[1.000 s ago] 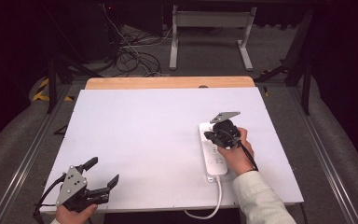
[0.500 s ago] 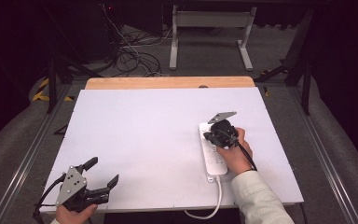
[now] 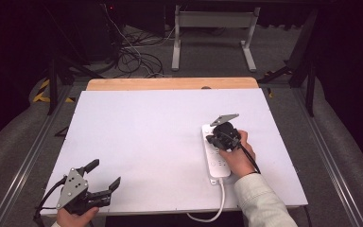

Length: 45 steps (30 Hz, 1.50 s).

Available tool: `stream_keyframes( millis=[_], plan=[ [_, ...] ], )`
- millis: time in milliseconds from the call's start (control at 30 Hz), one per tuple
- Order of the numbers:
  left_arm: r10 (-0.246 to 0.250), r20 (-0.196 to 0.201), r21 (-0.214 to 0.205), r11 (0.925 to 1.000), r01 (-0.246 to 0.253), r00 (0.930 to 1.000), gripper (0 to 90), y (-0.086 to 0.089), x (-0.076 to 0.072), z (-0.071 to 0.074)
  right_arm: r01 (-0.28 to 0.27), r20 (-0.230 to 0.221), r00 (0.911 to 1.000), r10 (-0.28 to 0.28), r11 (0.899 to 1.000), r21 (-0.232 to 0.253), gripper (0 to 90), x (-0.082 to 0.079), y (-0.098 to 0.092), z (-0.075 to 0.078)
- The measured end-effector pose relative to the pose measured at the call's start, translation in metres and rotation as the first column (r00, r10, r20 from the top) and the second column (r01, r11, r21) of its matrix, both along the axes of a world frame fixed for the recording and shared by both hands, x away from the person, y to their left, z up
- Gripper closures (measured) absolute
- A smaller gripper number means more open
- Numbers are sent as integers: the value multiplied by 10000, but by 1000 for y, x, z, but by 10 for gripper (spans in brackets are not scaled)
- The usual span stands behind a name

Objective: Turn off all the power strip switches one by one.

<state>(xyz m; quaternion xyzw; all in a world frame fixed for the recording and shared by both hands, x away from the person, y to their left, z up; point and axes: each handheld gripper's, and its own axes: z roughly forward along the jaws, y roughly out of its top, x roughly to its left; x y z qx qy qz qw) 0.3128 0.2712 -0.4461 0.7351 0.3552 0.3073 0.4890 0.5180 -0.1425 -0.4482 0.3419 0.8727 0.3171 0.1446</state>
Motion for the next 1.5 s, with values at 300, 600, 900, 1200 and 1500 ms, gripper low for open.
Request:
stream_keyframes(
  millis=[300, 600, 900, 1200, 1500],
  plan=[
    [-30, -72, -68, 10000, 30, 10000, 138, -1, 0, 0, 221, -369, 9991, -205, 9988, 436, 900, 3, -4, -2],
    [-17, 7, -26, 10000, 17, 10000, 138, -1, 0, 0, 219, -261, 9994, -208, 9990, 389, 900, 1, -3, -2],
    [-5, 27, 14, 10000, 5, 10000, 138, -1, -1, 1, 226, -273, 9994, -220, 9995, 237, 900, 2, -1, -1],
    [-64, 5, 56, 10000, 64, 10000, 138, -2, -1, 0, 292, -266, 9992, -292, 9996, -24, 900, 1, 2, -1],
    [-64, -29, 39, 10000, 64, 10000, 137, -2, 1, -1, 105, 754, 9970, -192, 9934, 1139, 900, -3, 5, 35]
  ],
)
